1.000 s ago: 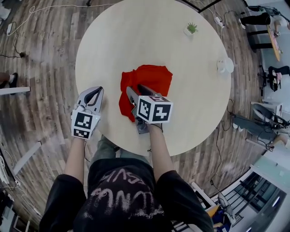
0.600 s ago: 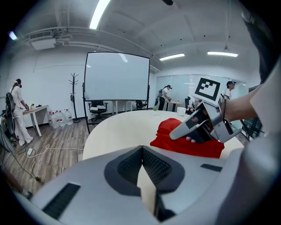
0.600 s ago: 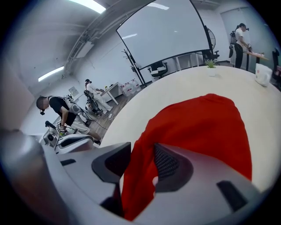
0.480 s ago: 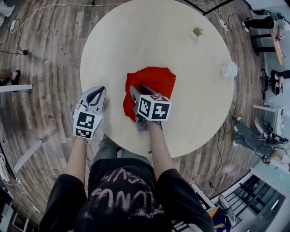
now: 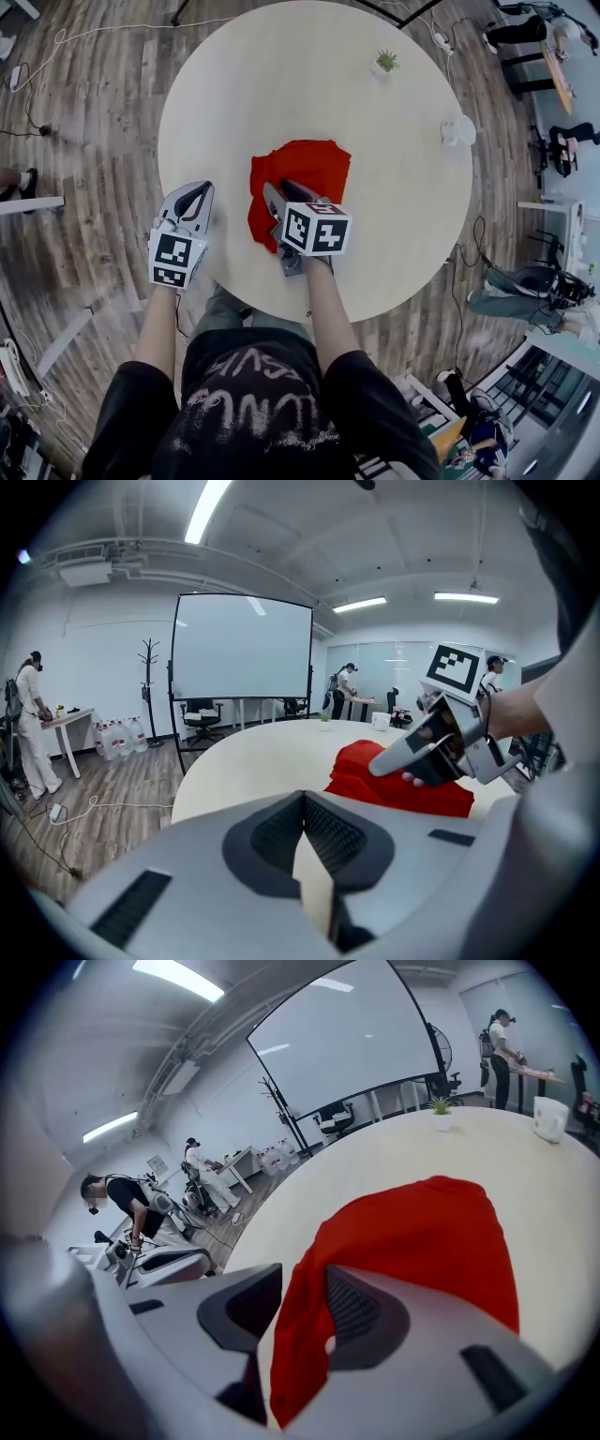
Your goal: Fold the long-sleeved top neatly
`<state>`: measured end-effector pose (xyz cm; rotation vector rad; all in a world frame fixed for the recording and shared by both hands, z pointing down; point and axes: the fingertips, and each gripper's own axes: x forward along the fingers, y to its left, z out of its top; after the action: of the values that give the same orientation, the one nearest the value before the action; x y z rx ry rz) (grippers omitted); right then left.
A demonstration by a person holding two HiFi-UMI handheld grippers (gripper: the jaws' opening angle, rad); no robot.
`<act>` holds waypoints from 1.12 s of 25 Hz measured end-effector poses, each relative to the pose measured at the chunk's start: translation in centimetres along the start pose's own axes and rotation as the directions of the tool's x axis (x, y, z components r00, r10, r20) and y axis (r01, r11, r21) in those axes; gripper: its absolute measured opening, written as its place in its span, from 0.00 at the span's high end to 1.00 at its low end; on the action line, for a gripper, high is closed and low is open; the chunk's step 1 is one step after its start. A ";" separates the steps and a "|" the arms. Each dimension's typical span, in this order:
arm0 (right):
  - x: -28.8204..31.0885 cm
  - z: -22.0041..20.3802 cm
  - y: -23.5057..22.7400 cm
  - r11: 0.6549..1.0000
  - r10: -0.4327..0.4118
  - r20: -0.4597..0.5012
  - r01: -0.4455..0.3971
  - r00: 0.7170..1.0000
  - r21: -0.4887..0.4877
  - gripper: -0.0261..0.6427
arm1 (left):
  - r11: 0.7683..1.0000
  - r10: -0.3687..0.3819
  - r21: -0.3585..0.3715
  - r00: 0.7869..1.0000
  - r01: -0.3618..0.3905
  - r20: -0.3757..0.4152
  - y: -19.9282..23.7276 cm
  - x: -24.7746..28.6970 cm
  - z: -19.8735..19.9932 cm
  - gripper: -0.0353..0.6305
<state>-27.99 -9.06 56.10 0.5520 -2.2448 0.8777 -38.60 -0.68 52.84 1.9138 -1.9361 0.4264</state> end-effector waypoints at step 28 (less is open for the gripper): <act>-19.5 2.2 -6.1 0.991 -0.130 0.431 0.106 0.893 0.080 0.95 | 0.997 -0.078 0.011 0.989 0.077 0.129 -10.4 -1.6 8.1 0.93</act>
<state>-11.82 -12.08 43.80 0.9835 -2.5548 0.8141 -28.73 -3.35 44.46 2.0591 -1.9337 0.2921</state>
